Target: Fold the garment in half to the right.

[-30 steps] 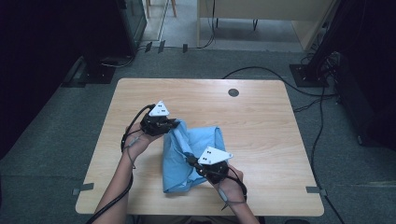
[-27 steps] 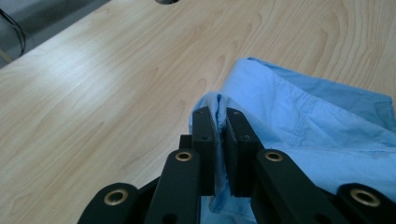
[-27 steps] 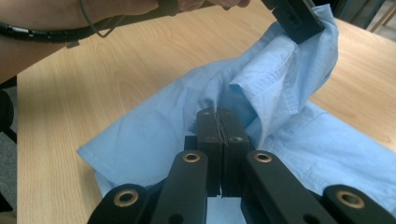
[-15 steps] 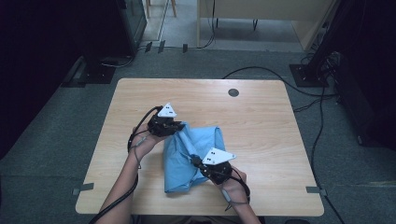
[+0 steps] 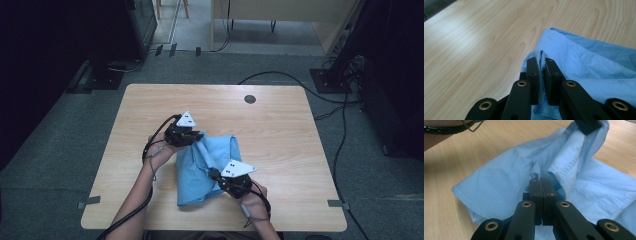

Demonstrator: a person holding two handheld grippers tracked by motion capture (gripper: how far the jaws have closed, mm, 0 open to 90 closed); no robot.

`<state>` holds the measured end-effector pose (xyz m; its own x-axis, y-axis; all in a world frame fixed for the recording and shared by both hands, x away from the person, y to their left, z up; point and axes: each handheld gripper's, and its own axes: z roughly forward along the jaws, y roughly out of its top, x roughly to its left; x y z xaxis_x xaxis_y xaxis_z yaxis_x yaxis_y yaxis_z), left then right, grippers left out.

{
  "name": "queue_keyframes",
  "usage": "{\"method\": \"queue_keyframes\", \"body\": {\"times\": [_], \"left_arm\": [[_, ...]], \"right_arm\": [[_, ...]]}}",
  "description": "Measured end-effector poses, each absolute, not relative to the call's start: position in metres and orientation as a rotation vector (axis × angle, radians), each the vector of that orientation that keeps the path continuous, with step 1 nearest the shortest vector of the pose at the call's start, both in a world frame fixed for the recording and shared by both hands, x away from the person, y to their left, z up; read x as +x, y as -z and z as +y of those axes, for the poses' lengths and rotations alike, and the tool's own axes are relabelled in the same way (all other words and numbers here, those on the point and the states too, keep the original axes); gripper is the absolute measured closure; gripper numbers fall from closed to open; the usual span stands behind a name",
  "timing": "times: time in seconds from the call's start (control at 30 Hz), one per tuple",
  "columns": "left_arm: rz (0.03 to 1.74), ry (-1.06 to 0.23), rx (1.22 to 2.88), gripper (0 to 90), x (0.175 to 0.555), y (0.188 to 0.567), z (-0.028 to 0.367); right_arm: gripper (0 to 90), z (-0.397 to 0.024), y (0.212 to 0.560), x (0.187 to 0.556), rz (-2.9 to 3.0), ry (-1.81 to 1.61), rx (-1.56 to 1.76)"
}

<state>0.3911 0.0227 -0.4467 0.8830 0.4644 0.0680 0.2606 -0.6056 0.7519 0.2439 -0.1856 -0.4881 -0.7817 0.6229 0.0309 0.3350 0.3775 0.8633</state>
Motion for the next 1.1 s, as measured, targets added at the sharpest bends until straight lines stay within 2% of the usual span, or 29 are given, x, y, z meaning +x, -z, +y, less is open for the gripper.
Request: {"method": "queue_keyframes", "body": {"times": [0.2,0.5,0.7,0.73,0.77,0.8,0.83,0.93,1.1], "left_arm": [[0.538,-0.289,2.275,83.0,0.4,0.463,0.016],[0.537,-0.268,2.245,81.7,0.403,0.467,0.015],[0.527,-0.283,2.222,74.8,0.402,0.466,0.015],[0.511,-0.293,2.21,74.3,0.404,0.465,0.013],[0.511,-0.293,2.21,67.3,0.404,0.465,0.013],[0.511,-0.293,2.21,67.3,0.404,0.465,0.013],[0.511,-0.293,2.21,67.3,0.404,0.465,0.013],[0.513,-0.249,2.178,64.1,0.407,0.462,0.009],[0.499,-0.258,2.169,62.0,0.406,0.46,0.006]], "right_arm": [[89.4,-0.191,0.493,0.245,2.341,-1.349,0.86],[89.0,-0.195,0.5,0.248,2.354,-1.313,0.891],[86.5,-0.197,0.498,0.248,2.347,-1.296,0.886],[83.8,-0.198,0.498,0.248,2.349,-1.291,0.881],[83.8,-0.198,0.498,0.248,2.349,-1.291,0.881],[83.8,-0.2,0.498,0.251,2.346,-1.294,0.893],[79.2,-0.2,0.498,0.251,2.346,-1.294,0.893],[78.2,-0.201,0.498,0.25,2.346,-1.292,0.891],[74.9,-0.203,0.497,0.248,2.342,-1.283,0.878]]}}
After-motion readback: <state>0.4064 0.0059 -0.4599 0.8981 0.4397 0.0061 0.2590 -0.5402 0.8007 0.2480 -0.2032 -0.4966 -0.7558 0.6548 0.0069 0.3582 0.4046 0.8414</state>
